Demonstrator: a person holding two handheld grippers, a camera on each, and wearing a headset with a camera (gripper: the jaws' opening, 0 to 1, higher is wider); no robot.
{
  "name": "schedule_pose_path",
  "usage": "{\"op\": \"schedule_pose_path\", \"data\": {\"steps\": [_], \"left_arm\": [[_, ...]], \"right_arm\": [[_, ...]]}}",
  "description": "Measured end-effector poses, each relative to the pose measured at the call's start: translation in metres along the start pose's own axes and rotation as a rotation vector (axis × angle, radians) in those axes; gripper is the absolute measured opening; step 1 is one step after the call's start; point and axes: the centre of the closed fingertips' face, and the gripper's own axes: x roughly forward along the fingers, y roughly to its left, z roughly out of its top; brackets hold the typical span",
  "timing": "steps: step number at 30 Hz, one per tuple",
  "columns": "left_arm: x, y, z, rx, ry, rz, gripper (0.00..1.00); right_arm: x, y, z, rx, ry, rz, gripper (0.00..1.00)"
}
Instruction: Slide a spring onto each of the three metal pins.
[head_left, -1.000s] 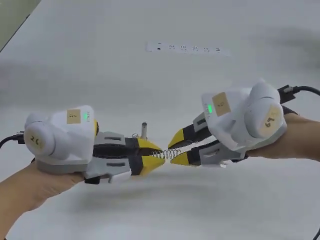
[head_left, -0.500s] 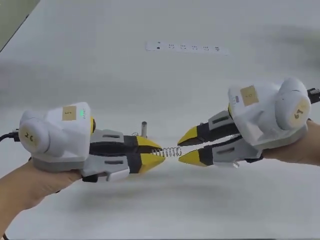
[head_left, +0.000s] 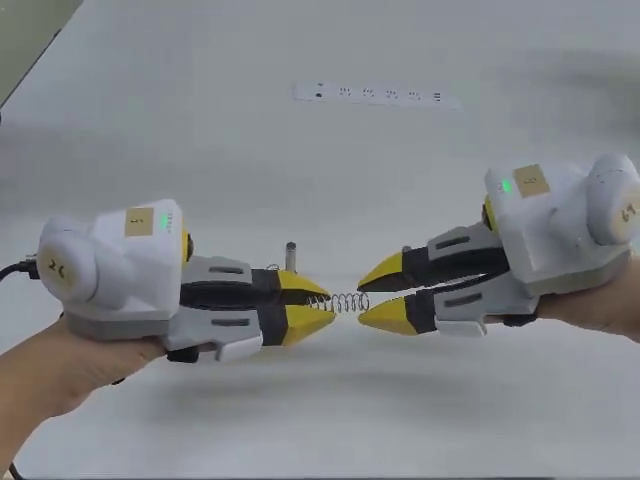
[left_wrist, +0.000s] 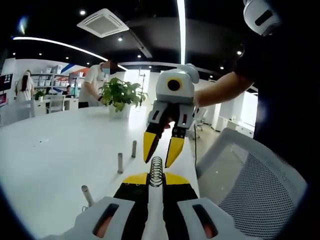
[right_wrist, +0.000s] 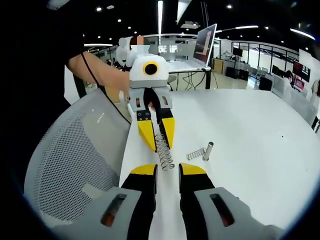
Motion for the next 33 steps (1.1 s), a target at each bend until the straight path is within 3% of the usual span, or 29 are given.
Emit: {"op": "schedule_pose_path", "data": {"steps": [4,6,26,33], "left_arm": [[0.000,-0.001,0.003,-0.007,-0.011,-0.007,0.01],[0.000,-0.001,0.005,-0.011,-0.018,-0.008,0.01],[-0.001,-0.005,0.013,-0.017,-0.040,-0.025,0.01],[-0.001,-0.003,0.011,-0.027,-0.041,-0.020,0.01]], "right_arm": [[-0.002,0.001,0.010,0.044,-0.074,0.018,0.17],[-0.005,-0.001,0.009,0.048,-0.087,0.021,0.17],[-0.004,0.004,0.011,0.097,-0.105,0.065,0.10],[-0.004,0.004,0.015,0.046,-0.077,0.050,0.09]]}}
